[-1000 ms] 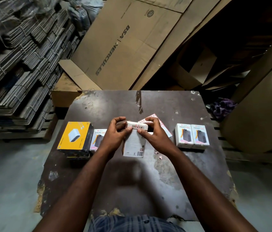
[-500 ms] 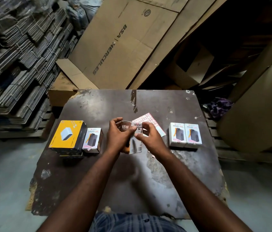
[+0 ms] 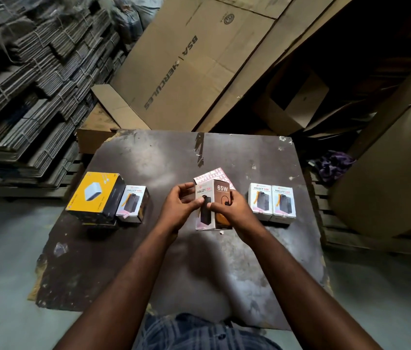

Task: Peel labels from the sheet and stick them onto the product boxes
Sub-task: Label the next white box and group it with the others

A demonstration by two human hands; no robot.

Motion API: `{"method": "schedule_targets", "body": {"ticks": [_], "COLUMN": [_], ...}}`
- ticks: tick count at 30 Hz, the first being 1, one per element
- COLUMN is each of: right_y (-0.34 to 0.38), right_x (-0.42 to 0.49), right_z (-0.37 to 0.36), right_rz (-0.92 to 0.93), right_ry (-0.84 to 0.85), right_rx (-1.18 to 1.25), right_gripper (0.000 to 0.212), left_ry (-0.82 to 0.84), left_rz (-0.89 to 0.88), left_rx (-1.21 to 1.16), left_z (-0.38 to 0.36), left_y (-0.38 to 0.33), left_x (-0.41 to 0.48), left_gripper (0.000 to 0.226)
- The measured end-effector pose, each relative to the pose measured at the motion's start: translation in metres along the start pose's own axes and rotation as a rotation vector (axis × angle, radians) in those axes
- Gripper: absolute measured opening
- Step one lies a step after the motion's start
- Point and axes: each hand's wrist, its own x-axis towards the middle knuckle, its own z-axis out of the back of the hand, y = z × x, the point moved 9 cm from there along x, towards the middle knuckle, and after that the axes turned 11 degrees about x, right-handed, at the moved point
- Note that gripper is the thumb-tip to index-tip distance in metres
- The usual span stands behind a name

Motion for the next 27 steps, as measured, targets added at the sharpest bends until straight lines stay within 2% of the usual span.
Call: {"method": "schedule_targets", "body": {"ticks": [3, 5, 9, 14, 19, 23, 27], "right_y": [-0.001, -0.004, -0.017, -0.033, -0.055, -0.058, -0.058], "right_x": [-0.004, -0.005, -0.007, -0.010, -0.009, -0.010, -0.005], "right_z": [0.009, 0.015, 0.027, 0.049, 0.067, 0.080, 0.105], "right_rz": [-0.049, -0.078, -0.142, -0.157, -0.179, -0.172, -0.134], "right_ry": [0.028, 0.060, 0.087, 0.002, -0.081, -0.132, -0.248], "right_rx": [0.120, 0.161, 0.197, 0.209, 0.139, 0.099, 0.015], "right_gripper": [0.036, 0.031, 0.031, 0.029, 0.039, 0.026, 0.027], "left_ry": [0.029, 0.115, 0.160, 0.122, 0.095, 0.113, 0.161], "left_rz": [0.112, 0.192, 0.234, 0.224, 0.269, 0.268, 0.249], "left_rx": [0.016, -0.054, -0.068, -0.040, -0.031, 0.013, 0.026], "left_z": [-0.011, -0.026, -0.042, -0.045, -0.056, -0.071, -0.091], "left_y": [0.015, 0.023, 0.029, 0.035, 0.047, 0.053, 0.053], "left_x": [-0.008, -0.015, -0.023, -0.023, -0.021, -0.018, -0.010], "left_gripper": [0.049, 0.042, 0.033, 0.040, 0.037, 0.038, 0.038]}}
